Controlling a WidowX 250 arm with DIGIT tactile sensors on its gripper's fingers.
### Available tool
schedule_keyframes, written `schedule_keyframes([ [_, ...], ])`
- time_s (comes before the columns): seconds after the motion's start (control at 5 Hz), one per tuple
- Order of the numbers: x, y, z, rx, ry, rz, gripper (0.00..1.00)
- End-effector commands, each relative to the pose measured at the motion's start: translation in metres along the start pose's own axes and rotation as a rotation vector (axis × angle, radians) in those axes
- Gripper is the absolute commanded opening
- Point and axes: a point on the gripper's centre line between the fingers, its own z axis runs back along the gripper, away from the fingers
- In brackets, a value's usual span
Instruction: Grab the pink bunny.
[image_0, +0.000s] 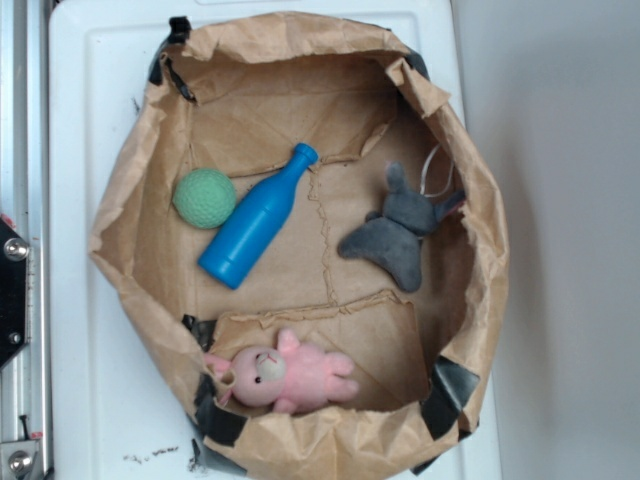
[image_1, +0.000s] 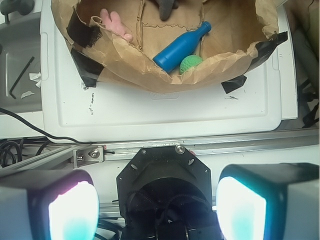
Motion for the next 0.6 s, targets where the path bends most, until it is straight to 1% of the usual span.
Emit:
schedule_keyframes([
  [0.0, 0.000, 0.000, 0.000, 0.000, 0.000, 0.000, 1.00],
  [0.2, 0.033, -0.003, 0.001, -0.024, -0.047, 0.033, 1.00],
  [0.4, 0.081, -0.012, -0.014, -0.038, -0.085, 0.037, 1.00],
])
